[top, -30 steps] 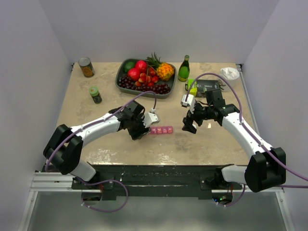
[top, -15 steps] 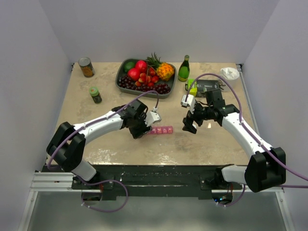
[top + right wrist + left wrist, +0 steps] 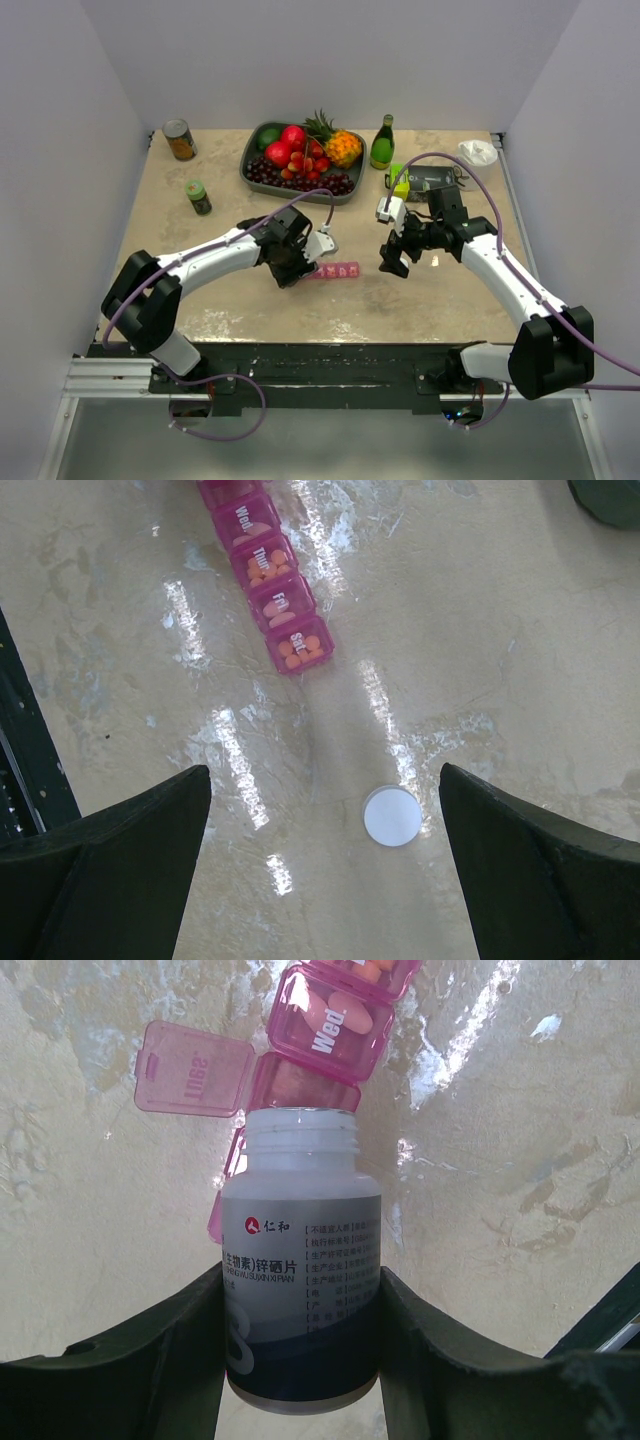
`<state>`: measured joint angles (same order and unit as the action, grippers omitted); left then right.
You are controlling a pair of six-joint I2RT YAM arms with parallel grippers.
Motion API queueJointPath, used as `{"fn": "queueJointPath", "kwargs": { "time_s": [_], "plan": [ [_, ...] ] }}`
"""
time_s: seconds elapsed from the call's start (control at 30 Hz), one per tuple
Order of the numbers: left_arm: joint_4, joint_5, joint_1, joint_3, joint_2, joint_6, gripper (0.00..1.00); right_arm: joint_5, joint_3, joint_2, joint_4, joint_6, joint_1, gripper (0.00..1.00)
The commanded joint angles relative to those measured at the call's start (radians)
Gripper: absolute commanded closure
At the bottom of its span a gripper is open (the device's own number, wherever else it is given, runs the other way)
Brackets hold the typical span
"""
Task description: Sort the pills into containers
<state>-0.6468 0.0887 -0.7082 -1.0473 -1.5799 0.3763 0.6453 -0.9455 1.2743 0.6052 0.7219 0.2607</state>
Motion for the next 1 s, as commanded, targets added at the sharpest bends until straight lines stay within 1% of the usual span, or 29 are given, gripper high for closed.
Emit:
{"fn": "queueJointPath", "kwargs": {
  "time_s": [0.0, 0.97],
  "plan": [
    [-0.019, -0.023, -0.013, -0.048, -0.011, -0.019, 1.0, -0.001, 0.002, -0.006, -0.022, -0.003, -0.005, 0.01],
    [-0.106, -0.058, -0.036, -0.134, -0.077, -0.04, 1.0, -0.004, 0.004, -0.003, -0.022, 0.001, -0.005, 0.01]
  ]
}}
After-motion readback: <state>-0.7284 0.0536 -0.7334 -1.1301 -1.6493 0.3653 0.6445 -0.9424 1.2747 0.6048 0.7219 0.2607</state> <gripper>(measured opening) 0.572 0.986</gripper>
